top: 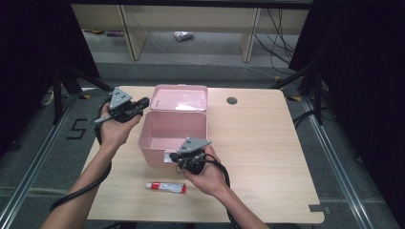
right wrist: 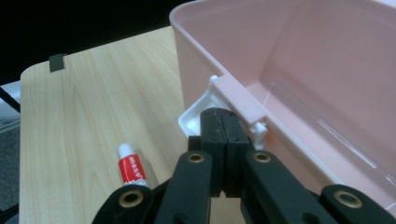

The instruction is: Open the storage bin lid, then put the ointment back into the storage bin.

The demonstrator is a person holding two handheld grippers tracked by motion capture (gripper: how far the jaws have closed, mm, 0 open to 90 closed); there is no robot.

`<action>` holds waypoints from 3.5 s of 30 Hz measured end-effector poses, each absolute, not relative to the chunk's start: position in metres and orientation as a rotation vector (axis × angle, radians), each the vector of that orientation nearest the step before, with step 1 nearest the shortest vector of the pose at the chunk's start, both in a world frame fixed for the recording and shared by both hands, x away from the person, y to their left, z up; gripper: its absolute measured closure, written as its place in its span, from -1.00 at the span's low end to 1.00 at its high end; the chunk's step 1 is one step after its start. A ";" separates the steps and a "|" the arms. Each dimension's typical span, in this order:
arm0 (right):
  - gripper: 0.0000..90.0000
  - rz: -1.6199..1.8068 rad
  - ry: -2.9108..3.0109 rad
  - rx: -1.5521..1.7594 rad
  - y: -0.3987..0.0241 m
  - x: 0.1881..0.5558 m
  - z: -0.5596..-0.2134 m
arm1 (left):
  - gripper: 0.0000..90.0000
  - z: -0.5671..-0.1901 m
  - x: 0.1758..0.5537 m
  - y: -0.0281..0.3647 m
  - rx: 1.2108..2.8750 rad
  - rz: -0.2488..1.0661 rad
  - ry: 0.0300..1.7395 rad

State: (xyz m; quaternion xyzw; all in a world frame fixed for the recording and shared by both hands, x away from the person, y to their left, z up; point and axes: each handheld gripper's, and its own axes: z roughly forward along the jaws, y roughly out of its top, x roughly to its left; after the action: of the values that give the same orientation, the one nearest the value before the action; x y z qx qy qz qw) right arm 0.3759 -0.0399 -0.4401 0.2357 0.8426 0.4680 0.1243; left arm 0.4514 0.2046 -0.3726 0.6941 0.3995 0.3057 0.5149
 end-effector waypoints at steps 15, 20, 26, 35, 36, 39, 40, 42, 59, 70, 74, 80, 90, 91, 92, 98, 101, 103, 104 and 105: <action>0.80 1.383 2.452 0.697 -0.041 0.373 -0.437 | 0.84 -0.390 0.424 0.208 1.705 0.713 0.930; 0.71 1.413 2.449 0.715 -0.042 0.369 -0.434 | 0.77 -0.393 0.417 0.209 1.721 0.699 0.922; 0.55 1.430 2.429 0.676 -0.052 0.367 -0.425 | 0.67 -0.397 0.408 0.213 1.727 0.691 0.907; 0.39 1.450 2.393 0.717 -0.076 0.362 -0.418 | 0.43 -0.398 0.393 0.214 1.730 0.625 0.855; 0.38 1.437 2.399 0.707 -0.080 0.362 -0.417 | 0.39 -0.399 0.390 0.215 1.737 0.610 0.847; 0.35 1.456 2.375 0.733 -0.089 0.360 -0.416 | 0.28 -0.399 0.383 0.218 1.729 0.563 0.824; 0.35 1.445 2.384 0.761 -0.093 0.358 -0.414 | 0.22 -0.400 0.381 0.219 1.720 0.562 0.813; 0.35 1.461 2.363 0.753 -0.100 0.358 -0.414 | 0.15 -0.401 0.376 0.223 1.732 0.589 0.801; 0.36 1.455 2.326 0.822 -0.122 0.348 -0.417 | 0.00 -0.425 0.358 0.231 1.804 0.505 0.824; 0.37 1.466 2.336 0.867 -0.123 0.347 -0.419 | -0.01 -0.422 0.353 0.227 1.823 0.528 0.772; 0.37 1.445 2.337 0.834 -0.123 0.348 -0.419 | -0.01 -0.415 0.349 0.227 1.814 0.540 0.764; 0.38 1.468 2.334 0.856 -0.124 0.348 -0.418 | -0.01 -0.411 0.346 0.226 1.812 0.530 0.743; 0.41 1.426 2.374 0.867 -0.122 0.351 -0.424 | 0.01 -0.411 0.344 0.220 1.852 0.516 0.701; 0.42 1.425 2.382 0.879 -0.123 0.351 -0.425 | 0.01 -0.411 0.345 0.219 1.851 0.511 0.692; 0.42 1.424 2.389 0.860 -0.123 0.353 -0.426 | 0.01 -0.411 0.345 0.218 1.863 0.510 0.688; 0.42 1.397 2.400 0.866 -0.128 0.354 -0.427 | 0.00 -0.411 0.346 0.207 1.898 0.483 0.622; 0.42 1.392 2.408 0.868 -0.128 0.354 -0.429 | 0.00 -0.410 0.345 0.201 1.952 0.457 0.572; 0.43 1.385 2.406 0.898 -0.127 0.352 -0.430 | -0.01 -0.411 0.344 0.198 1.982 0.439 0.543; 0.43 1.381 2.422 0.878 -0.127 0.353 -0.431 | -0.01 -0.413 0.344 0.196 2.004 0.431 0.519; 0.43 1.371 2.424 0.876 -0.127 0.353 -0.432 | -0.01 -0.414 0.343 0.194 2.017 0.420 0.507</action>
State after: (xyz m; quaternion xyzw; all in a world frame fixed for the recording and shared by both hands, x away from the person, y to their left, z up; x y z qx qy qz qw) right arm 0.3532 -0.1266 -0.4320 0.2982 0.8252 0.4667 0.1109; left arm 0.3433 0.1938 -0.4140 0.8296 0.2088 0.1728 0.4882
